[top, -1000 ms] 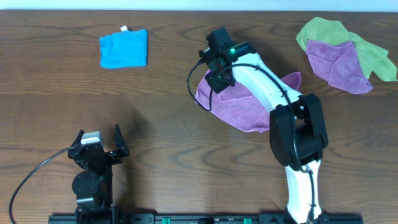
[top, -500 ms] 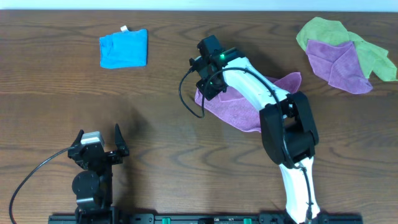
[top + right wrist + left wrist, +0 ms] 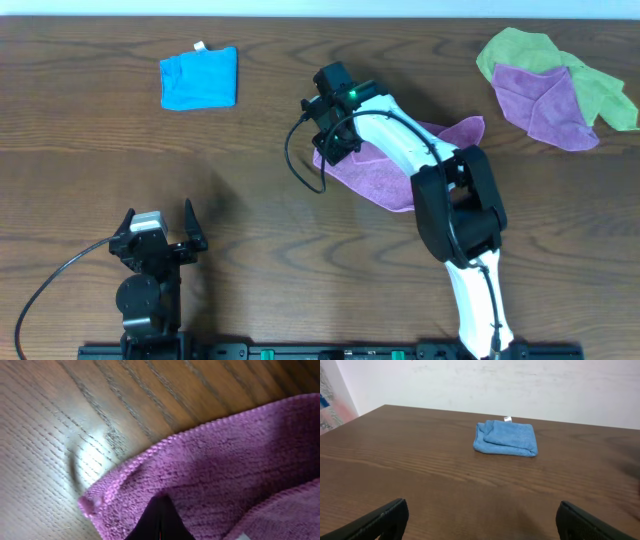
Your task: Fold the cloth
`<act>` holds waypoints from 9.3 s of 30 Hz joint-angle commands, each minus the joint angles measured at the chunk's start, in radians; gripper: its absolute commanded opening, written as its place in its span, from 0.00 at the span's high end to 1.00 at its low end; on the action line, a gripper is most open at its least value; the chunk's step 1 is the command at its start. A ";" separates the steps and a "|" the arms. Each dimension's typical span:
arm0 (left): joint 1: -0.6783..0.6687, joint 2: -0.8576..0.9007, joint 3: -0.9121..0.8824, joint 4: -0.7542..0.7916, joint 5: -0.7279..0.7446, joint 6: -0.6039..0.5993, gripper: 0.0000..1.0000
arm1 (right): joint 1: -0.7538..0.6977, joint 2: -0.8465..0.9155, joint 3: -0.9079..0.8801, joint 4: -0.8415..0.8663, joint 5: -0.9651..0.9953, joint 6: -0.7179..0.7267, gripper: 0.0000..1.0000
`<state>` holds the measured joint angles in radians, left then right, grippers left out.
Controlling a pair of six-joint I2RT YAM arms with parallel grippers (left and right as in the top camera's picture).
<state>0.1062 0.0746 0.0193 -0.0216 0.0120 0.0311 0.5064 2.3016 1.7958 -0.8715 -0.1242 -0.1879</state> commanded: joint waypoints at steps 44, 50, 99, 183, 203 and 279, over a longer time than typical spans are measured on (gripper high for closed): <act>-0.005 -0.008 -0.014 -0.055 -0.015 0.014 0.05 | 0.260 -0.010 0.260 -0.317 0.099 -0.016 0.99; -0.005 -0.008 -0.014 -0.055 -0.015 0.014 0.05 | 0.201 -0.097 0.259 -0.432 0.164 -0.031 0.98; -0.005 -0.008 -0.014 0.063 1.020 -0.932 0.05 | 0.155 -1.637 -0.542 -0.524 0.091 0.397 0.01; -0.430 1.688 0.905 -0.294 0.643 -0.257 0.01 | -0.415 -1.595 -0.507 -0.573 0.251 0.261 0.01; -0.488 1.704 0.906 -0.222 0.684 -0.325 0.01 | -0.415 -1.595 -0.510 -0.577 0.248 0.261 0.01; -0.542 1.790 0.906 -0.171 0.444 -0.484 0.73 | -0.415 -1.595 -0.530 -0.558 0.254 0.261 0.01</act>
<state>-0.4332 1.8313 0.9436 -0.1848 0.4641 -0.4500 0.0994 0.7071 1.2724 -1.4307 0.1276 0.0784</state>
